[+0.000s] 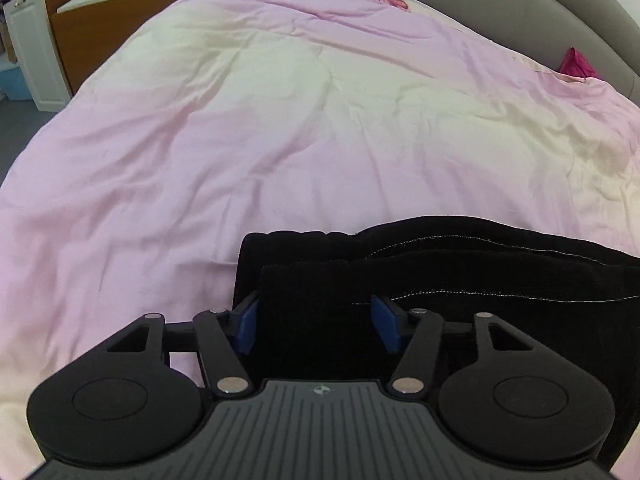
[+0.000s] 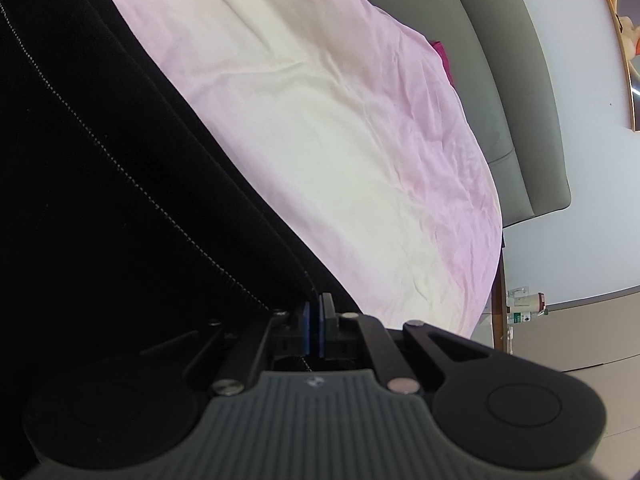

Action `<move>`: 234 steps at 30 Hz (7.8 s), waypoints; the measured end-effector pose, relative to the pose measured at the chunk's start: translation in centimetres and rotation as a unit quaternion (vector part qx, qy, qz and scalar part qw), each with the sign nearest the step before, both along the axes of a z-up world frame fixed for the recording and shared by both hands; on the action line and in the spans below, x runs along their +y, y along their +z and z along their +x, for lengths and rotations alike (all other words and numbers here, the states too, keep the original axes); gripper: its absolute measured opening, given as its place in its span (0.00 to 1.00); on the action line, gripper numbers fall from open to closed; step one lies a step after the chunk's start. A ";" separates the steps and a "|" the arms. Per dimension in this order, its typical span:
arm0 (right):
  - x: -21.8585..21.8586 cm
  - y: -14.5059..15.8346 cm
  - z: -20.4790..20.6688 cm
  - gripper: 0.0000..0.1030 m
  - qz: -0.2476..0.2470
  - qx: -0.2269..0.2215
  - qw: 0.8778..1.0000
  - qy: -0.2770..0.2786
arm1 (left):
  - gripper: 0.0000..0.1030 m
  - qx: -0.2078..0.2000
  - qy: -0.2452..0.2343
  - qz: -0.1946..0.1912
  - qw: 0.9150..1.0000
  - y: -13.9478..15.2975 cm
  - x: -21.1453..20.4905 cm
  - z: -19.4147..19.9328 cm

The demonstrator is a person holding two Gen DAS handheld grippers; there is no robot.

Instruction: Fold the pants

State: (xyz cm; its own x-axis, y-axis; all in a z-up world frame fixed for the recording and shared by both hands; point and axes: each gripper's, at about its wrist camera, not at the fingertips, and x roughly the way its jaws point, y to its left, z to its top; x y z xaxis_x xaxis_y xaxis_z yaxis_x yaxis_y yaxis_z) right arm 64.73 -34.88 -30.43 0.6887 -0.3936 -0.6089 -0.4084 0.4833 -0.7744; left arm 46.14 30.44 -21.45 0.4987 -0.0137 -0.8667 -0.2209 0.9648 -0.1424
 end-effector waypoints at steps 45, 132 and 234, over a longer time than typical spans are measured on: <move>-1.3 1.3 3.0 0.78 0.113 -0.061 0.988 -0.086 | 0.69 -0.113 0.052 0.270 0.955 2.7 -7.7 0.8; -24.4 4.2 -2.9 0.10 0.572 -0.128 0.733 -0.345 | 0.06 -0.026 -0.114 0.196 0.974 -1.1 -34.8 -14.1; -30.6 -2.8 -34.3 0.19 0.685 -0.120 0.486 -0.529 | 0.54 0.046 0.285 -0.141 0.947 -2.9 -2.1 -24.8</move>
State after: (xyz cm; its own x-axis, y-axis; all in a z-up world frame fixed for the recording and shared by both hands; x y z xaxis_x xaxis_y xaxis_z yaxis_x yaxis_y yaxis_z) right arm 30.39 -65.50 -33.20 0.6575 0.0562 -0.7513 0.6533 0.4542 0.6057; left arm 21.31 28.35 -24.32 0.4176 -0.0021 -0.9086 -0.7186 0.6112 -0.3317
